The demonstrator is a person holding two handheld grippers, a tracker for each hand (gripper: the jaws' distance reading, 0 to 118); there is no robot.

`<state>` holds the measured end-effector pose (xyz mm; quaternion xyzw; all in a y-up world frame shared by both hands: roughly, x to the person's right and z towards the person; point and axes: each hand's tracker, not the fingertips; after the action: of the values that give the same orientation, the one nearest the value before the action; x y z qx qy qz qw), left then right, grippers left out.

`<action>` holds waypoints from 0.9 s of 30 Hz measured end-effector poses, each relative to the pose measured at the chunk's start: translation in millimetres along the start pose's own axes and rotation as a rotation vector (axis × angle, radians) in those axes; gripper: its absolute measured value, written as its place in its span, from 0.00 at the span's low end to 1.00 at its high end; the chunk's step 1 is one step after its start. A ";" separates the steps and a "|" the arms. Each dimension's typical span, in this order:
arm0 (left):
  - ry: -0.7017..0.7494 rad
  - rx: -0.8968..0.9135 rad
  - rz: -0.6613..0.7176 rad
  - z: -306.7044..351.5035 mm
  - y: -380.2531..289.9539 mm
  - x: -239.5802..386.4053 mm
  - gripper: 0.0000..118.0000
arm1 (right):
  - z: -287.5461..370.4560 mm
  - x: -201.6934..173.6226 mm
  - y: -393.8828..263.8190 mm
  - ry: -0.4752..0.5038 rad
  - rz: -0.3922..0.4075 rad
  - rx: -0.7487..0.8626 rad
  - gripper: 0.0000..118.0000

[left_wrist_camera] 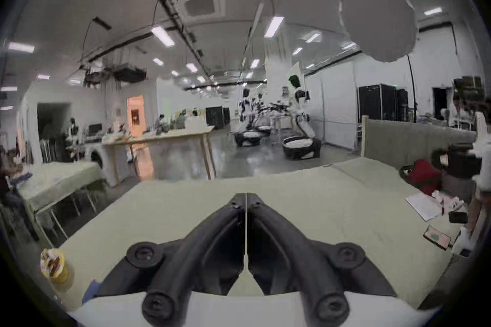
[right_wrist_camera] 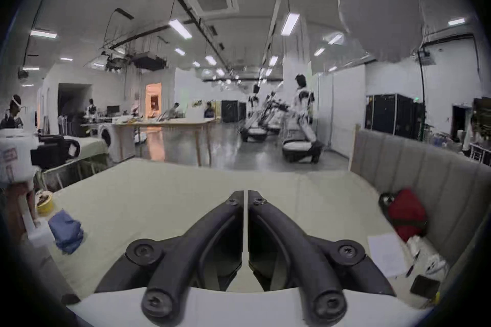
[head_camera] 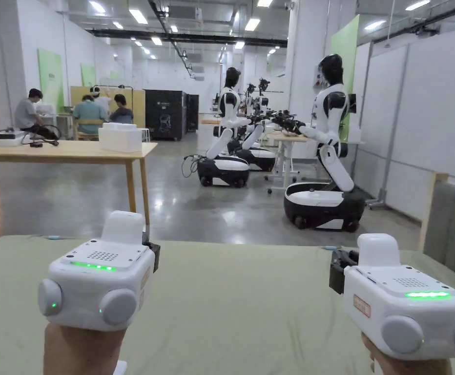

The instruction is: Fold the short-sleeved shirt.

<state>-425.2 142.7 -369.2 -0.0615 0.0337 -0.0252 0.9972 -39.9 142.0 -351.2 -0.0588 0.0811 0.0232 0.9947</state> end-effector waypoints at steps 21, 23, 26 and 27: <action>-0.011 0.004 0.024 9.7 27.7 53.2 0.80 | -4.1 -1.6 16.6 0.011 0.045 0.035 0.70; -0.005 0.019 0.018 28.6 29.0 63.6 0.89 | -5.5 -3.8 16.1 -0.001 0.057 0.034 0.84; 0.001 0.031 0.034 30.4 32.8 66.0 1.00 | -5.2 -7.4 15.1 -0.016 0.073 0.047 1.00; -0.001 0.038 0.037 39.1 35.1 69.3 1.00 | -4.4 -8.3 16.1 -0.012 0.074 0.055 1.00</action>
<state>-351.7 178.5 -339.3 -0.0421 0.0338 -0.0076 0.9985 -49.7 157.2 -356.0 -0.0282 0.0781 0.0581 0.9949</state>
